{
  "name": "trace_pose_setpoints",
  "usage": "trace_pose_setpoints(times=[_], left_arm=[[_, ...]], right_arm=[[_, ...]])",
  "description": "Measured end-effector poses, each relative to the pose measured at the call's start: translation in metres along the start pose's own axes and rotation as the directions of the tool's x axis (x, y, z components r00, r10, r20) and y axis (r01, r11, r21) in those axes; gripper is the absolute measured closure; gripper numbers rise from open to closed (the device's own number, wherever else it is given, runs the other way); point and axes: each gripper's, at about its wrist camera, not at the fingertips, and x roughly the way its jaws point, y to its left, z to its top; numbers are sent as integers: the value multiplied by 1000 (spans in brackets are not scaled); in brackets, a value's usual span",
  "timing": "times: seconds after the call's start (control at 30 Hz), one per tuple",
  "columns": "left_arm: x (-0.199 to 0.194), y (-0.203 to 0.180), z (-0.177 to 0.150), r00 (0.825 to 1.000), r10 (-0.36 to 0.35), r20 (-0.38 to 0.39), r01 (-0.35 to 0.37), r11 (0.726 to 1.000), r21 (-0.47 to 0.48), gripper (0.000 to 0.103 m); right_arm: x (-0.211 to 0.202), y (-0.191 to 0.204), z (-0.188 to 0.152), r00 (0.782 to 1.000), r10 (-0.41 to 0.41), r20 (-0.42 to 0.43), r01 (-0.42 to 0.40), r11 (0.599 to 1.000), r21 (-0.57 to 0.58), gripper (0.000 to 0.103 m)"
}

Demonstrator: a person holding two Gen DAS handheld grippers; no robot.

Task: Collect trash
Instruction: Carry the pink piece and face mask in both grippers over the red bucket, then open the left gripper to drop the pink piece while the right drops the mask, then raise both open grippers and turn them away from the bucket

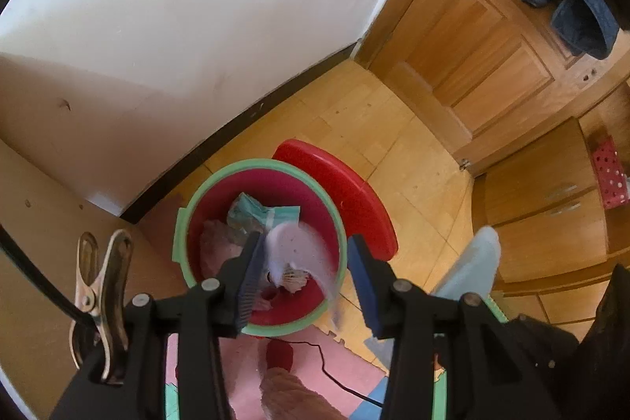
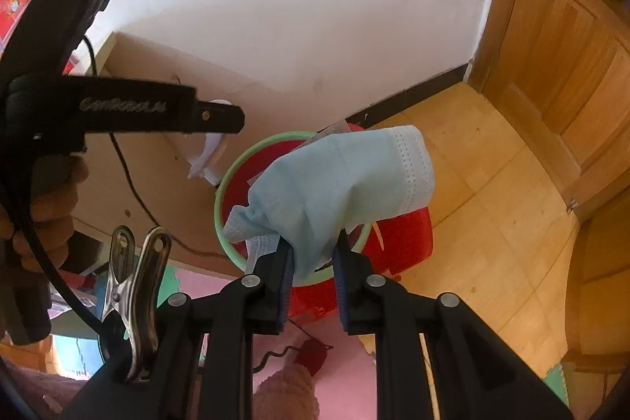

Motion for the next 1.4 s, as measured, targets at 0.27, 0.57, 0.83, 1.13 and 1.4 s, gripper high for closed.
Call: trace_pose_setpoints(times=[0.27,0.57,0.83,1.13,1.4], left_arm=[[-1,4,1,999,30,-20,-30,999,-12,54],[-9,15,-6,996,83,-32,-84,995,-51,54],[-11,30,-9,993,115,-30,-117,988,-98,54],[-14,31,-10,993,110,-28,-113,989,-100,54],[-23,28,-16,995,102,-18,-103,989,-107,54]], right_arm=[[17,-4,10,999,20,-38,-20,1000,-3,84],[47,-8,29,996,77,-56,-79,996,-40,83],[79,0,34,991,114,-69,-120,988,-93,80],[73,9,27,993,113,-31,-116,987,-108,55],[52,15,28,993,121,-6,-121,985,-125,55]])
